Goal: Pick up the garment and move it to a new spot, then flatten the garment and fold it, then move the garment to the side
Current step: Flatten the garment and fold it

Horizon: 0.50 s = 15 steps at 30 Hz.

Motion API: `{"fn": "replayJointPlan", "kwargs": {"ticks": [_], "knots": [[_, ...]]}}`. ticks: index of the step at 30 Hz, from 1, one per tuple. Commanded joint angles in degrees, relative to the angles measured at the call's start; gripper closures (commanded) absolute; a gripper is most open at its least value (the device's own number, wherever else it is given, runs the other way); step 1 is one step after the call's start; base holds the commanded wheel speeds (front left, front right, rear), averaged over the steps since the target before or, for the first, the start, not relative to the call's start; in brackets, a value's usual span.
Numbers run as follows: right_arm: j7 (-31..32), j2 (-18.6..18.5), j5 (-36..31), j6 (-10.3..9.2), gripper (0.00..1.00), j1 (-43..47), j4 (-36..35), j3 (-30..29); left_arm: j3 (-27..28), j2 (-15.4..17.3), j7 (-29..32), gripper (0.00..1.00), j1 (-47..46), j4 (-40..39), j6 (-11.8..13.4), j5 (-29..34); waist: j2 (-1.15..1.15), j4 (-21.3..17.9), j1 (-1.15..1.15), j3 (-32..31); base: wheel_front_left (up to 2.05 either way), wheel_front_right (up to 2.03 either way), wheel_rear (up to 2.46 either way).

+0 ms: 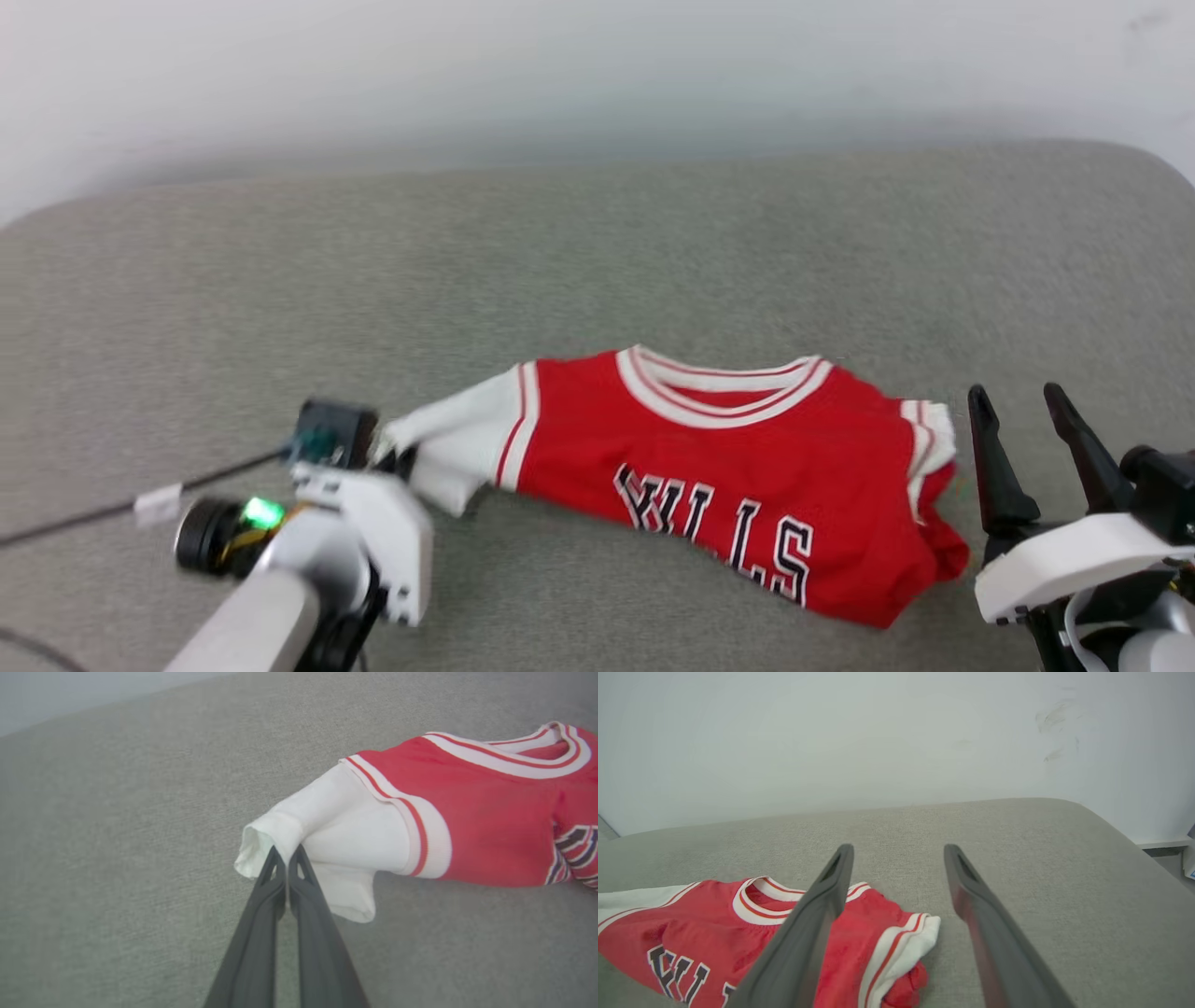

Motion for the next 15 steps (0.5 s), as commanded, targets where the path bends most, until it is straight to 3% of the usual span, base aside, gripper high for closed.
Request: {"fn": "replayJointPlan", "kwargs": {"ticks": [1, 6, 7, 8, 9, 15], "knots": [[0.5, 0.1, 0.1, -0.02, 0.00, 1.5, -0.6, -0.6, 0.9, 1.1, 0.0, 1.00, 4.9, -2.2, 1.9, -1.0, 0.00, 3.2, 0.00, -2.8, 0.00, 0.00, 0.00], [1.8, 0.1, 0.4, -0.02, 0.00, 3.7, -1.7, -1.4, 2.0, 1.3, 0.0, 1.00, 14.8, -4.8, 4.8, -4.5, 0.00, 5.0, 0.00, -4.5, 0.00, 0.00, 0.00], [2.0, 0.1, 0.5, -0.02, 0.00, 4.0, -1.8, -1.4, 2.1, 1.0, -0.3, 0.89, 16.3, -4.6, 5.2, -5.1, 0.00, 5.1, 0.00, -4.9, 0.00, 0.00, 0.00], [2.4, 0.1, 0.6, -0.02, 0.00, 4.3, -2.0, -1.3, 2.3, 0.6, -0.8, 0.51, 17.6, -4.3, 5.5, -5.9, 0.00, 5.1, 0.00, -5.2, 0.00, 0.00, 0.00], [2.5, 0.1, 0.6, -0.02, 0.00, 4.5, -2.1, -1.3, 2.6, 0.0, -1.4, 0.00, 18.4, -4.1, 5.6, -6.4, 0.00, 5.1, 0.00, -5.5, 0.00, 0.00, 0.00], [4.0, 0.1, 0.2, -0.02, 0.00, 5.4, -2.9, -1.3, 4.9, -2.1, -9.1, 0.00, 18.6, -4.1, 6.6, -6.0, 0.00, 4.6, 0.00, -7.4, 0.00, 0.00, 0.00]]}}
